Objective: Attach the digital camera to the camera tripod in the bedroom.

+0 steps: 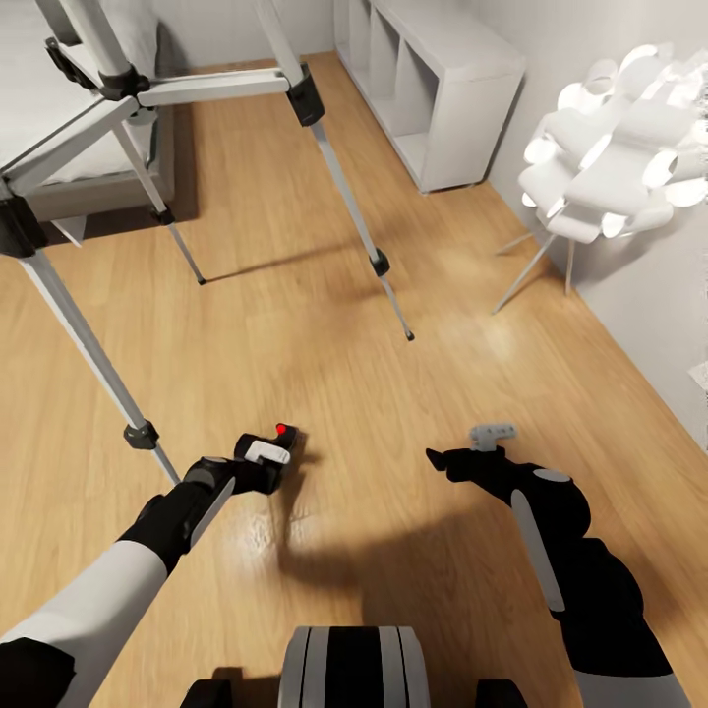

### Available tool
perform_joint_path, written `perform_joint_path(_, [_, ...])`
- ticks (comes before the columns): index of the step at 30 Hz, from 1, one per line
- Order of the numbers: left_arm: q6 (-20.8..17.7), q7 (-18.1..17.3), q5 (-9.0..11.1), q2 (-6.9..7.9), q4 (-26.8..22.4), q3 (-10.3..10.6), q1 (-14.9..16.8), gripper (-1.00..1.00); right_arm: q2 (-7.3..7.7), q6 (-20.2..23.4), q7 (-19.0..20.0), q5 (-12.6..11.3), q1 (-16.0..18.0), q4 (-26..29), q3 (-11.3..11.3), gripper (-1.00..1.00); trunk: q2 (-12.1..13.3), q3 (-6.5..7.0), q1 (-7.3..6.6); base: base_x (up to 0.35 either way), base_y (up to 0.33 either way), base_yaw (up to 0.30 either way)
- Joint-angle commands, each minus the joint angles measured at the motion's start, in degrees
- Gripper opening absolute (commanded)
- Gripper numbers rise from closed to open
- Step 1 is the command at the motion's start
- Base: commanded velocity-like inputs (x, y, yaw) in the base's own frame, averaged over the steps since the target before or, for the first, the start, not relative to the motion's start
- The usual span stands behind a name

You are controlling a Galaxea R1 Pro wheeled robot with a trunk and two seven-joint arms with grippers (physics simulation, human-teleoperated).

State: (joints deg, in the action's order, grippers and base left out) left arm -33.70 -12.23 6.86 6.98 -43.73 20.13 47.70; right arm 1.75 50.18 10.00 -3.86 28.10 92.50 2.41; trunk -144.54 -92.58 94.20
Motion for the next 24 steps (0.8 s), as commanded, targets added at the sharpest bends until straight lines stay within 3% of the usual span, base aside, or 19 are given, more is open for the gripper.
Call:
perform_joint_path(1, [-0.3,0.2,0.5,0.12,-0.6,0.2,-0.1,-1.00,0.03,0.3,-0.2,-0.4,0.0,0.0,0.0,1.00,0.0,0.19,-0.03,0.000,0.000,0.000])
perform_joint_path(13, [-1.3,0.0,0.6,0.38,-3.6,0.2,-1.4,-1.00,-0.01,0.3,-0.2,-0.4,0.0,0.0,0.1,1.00,0.2,2.85,-0.34,0.000,0.000,0.000])
perform_joint_path(20, [-8.2,-0.2,1.2,-0.14,-9.3,0.2,-2.9,-1.00,0.38,1.8,-0.1,-0.4,0.1,0.0,-0.1,1.00,0.3,4.40,-0.52,0.000,0.000,0.000])
perform_joint_path(24, [-13.0,-0.2,1.2,-2.22,-13.4,0.1,-4.5,-1.00,0.54,3.0,-0.1,-0.4,0.2,0.0,-0.2,1.00,0.3,5.29,-0.62,0.000,0.000,0.000])
